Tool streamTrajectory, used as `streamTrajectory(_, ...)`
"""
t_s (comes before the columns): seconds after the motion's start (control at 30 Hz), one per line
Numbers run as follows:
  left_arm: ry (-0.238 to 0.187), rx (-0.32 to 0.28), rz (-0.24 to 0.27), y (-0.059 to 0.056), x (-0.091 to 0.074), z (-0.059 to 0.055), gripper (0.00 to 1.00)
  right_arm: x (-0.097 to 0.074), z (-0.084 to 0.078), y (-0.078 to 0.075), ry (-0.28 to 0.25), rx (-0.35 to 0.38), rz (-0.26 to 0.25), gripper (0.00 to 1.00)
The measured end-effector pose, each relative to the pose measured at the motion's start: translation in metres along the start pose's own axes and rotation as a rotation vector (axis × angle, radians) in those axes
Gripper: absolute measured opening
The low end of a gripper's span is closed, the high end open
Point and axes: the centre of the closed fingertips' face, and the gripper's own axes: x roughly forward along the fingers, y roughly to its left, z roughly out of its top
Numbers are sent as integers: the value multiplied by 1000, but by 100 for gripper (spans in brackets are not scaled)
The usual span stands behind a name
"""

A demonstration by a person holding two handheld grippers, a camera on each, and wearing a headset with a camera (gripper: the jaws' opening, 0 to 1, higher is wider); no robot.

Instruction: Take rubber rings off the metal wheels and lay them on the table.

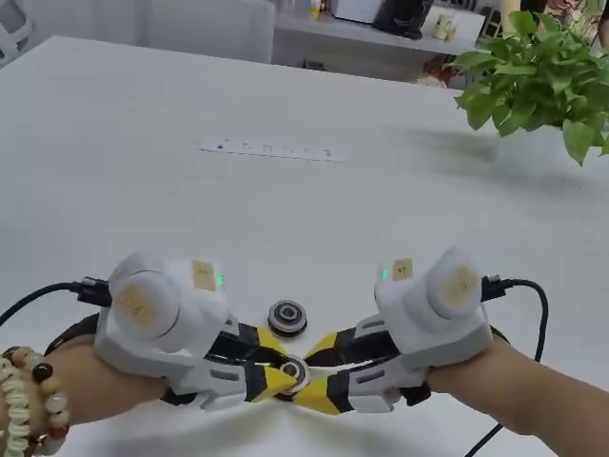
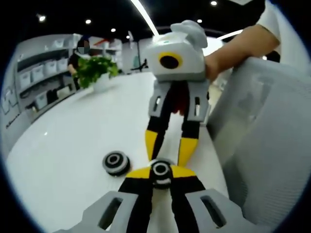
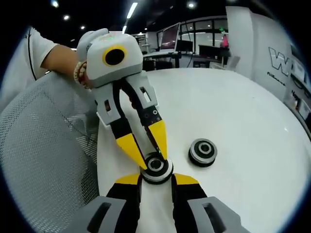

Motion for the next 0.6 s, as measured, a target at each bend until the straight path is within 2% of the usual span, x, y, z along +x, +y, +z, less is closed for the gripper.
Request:
streamTrajectory(0.37,-3,-5,7,1,-2,0,14,-1,-5,1,25,-20,3,14)
streamTrajectory(0.47,-2,-7,8,2,-2,-1,14,-2,-8,-1,45,-44,-4,4)
streamTrajectory(0.53,-2,-7,8,2,-3,-1,14,-2,-7,-1,38,-11,-5,4)
streamTrajectory(0.6,-1,-6,8,2,-3,-1,14,-2,-7,-1,42,-15,-8,4)
